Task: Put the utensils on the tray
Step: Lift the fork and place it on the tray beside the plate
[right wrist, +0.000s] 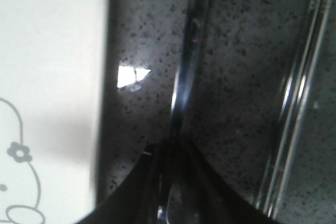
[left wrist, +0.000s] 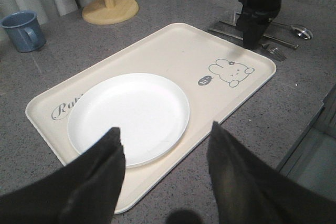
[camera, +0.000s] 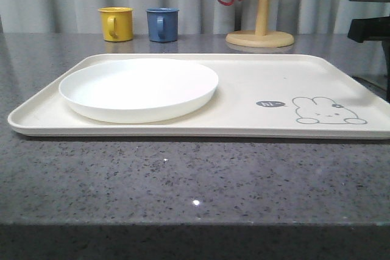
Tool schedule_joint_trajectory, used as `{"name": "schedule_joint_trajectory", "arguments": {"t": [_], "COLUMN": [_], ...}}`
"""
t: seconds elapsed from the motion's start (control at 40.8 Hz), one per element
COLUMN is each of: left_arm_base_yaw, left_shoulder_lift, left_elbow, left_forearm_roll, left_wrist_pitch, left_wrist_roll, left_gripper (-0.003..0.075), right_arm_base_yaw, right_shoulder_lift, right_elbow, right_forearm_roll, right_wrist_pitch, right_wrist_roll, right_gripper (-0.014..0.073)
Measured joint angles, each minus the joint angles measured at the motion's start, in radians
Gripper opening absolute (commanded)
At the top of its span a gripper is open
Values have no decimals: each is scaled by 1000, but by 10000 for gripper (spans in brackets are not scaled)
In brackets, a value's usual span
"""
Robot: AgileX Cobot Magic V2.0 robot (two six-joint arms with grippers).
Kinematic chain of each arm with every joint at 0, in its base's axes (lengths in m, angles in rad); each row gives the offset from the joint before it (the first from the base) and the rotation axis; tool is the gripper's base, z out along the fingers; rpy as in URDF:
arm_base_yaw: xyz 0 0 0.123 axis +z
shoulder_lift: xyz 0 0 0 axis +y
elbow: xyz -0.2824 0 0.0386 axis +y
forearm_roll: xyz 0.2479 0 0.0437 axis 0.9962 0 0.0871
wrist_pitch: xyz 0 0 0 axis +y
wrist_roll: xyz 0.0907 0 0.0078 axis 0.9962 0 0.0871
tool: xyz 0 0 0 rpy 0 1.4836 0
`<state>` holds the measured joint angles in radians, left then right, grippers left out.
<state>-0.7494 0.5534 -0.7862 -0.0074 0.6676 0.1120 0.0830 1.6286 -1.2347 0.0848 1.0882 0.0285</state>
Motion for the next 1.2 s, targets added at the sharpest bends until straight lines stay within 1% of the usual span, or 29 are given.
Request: {"name": "schedule_joint_trajectory", "arguments": {"t": [0.098,0.343,0.491,0.638,0.76,0.957,1.128,1.202], "left_arm_base_yaw": [0,0,0,0,0,0,0,0], "left_shoulder_lift": [0,0,0,0,0,0,0,0], "left_elbow": [0,0,0,0,0,0,0,0], "left_forearm_roll": [0,0,0,0,0,0,0,0], "left_wrist_pitch": [0,0,0,0,0,0,0,0], "left_wrist_roll": [0,0,0,0,0,0,0,0], "left_gripper": [346,346,346,346,346,346,346,346], "right_arm_base_yaw": [0,0,0,13,79,226,312,331], "right_shoulder_lift": [0,0,-16,-51,-56,-20,43,73], "right_elbow": [0,-9,-67,-152,-206,-223,-223,-223], "right_forearm_roll": [6,8,9,49,108,137,139,142], "right_wrist_pitch": [0,18,84,129,137,133,39,-1], "right_wrist_roll": [0,5,5,5,17,145,275,317], "right_gripper": [-29,-29,-29,-29,-29,-29,-29,-29]}}
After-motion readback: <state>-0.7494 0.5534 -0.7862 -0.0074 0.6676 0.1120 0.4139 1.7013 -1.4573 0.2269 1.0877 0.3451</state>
